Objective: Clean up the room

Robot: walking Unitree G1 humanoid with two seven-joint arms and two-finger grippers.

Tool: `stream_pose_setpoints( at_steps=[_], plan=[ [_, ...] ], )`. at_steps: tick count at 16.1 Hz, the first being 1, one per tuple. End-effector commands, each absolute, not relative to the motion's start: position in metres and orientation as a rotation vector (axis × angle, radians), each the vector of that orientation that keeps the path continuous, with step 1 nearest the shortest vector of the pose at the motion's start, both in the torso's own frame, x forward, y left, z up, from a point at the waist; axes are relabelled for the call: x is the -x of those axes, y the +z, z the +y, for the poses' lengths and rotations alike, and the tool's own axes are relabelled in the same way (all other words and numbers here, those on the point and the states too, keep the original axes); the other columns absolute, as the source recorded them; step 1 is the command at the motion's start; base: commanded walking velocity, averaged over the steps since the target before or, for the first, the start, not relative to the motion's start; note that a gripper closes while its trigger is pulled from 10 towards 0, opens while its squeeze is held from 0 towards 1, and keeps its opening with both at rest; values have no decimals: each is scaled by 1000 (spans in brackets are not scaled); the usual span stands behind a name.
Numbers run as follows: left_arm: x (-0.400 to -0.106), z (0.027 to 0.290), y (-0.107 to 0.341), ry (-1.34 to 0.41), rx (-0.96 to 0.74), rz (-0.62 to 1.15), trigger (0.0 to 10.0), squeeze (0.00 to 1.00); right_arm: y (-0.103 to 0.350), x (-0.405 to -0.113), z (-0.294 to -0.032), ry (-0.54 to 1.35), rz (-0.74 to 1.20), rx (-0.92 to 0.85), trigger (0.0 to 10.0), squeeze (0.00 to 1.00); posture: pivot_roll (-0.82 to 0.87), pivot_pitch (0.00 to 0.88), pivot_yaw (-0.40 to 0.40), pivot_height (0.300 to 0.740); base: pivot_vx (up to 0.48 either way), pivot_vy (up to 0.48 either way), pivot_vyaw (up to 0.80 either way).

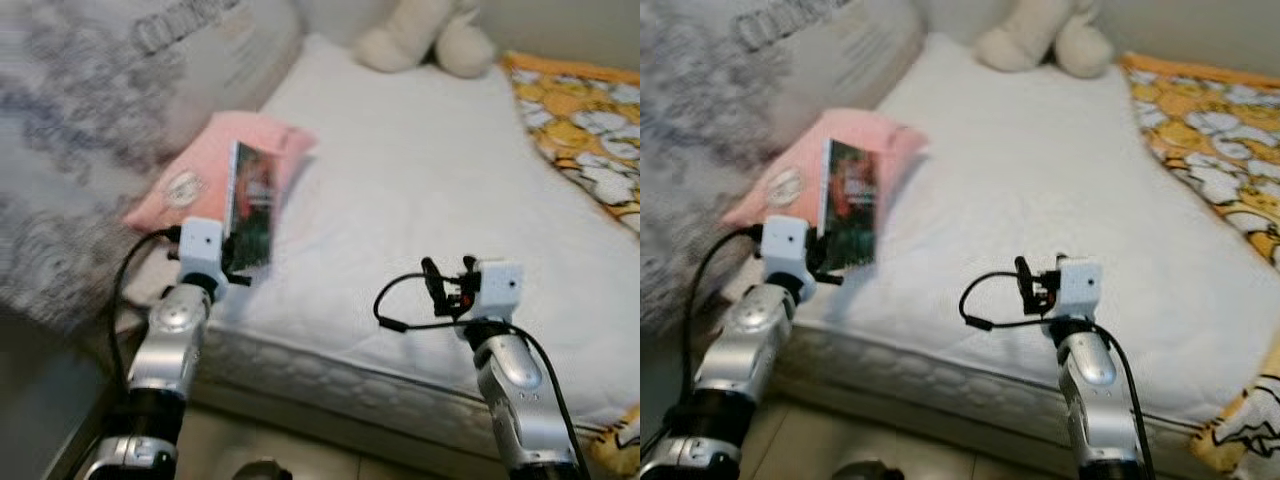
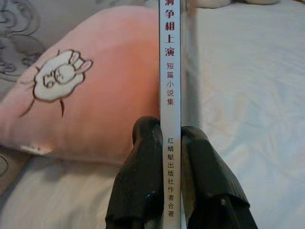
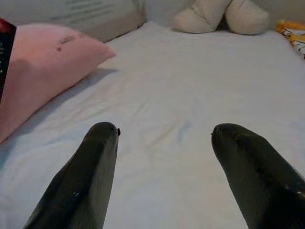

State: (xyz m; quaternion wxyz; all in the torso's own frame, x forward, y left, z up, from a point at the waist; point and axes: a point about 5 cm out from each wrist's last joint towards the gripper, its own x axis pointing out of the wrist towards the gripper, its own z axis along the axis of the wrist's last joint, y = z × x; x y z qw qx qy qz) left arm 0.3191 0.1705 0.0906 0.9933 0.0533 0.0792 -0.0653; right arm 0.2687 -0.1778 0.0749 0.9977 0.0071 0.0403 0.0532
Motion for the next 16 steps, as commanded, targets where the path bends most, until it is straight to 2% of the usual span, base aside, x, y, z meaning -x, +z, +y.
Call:
stream_pose_setpoints(
  at_steps=[1, 5, 9, 10, 11, 12, 14, 16],
  plan=[
    [-323, 166, 110, -153, -135, 59, 10000, 0, 78, -272, -180, 97, 78, -6, 10000, 0, -22, 0, -30, 740, 0, 0, 0],
    [-330, 151, 129, -239, -130, 4, 10000, 0, 77, -272, -177, 114, 76, -2, 10000, 0, -23, 0, -32, 740, 0, 0, 0],
    [-361, 118, 171, -443, -8, -24, 10000, 0, 77, -265, -175, 140, 82, 8, 10000, 0, -56, 0, -30, 740, 0, 0, 0],
    [-376, 113, 179, -504, 7, 1, 10000, 0, 79, -256, -174, 168, 84, 9, 10000, 0, -77, 6, -28, 740, 0, 0, 0],
    [-379, 112, 180, -519, 13, 13, 10000, 0, 80, -253, -174, 180, 86, 9, 10000, 0, -90, 18, -26, 740, 0, 0, 0],
    [-388, 110, 183, -544, 27, 44, 10000, 0, 82, -238, -175, 203, 100, 11, 10000, 0, -143, 66, -26, 740, 0, 0, 0],
    [-394, 108, 183, -559, 63, 79, 10000, 0, 80, -224, -179, 207, 128, 22, 10000, 0, -169, 90, -28, 740, 0, 0, 0],
    [-401, 105, 182, -561, 132, 122, 10000, 0, 75, -192, -190, 188, 195, 41, 10000, 0, -230, 157, -31, 740, 0, 0, 0]
  ],
)
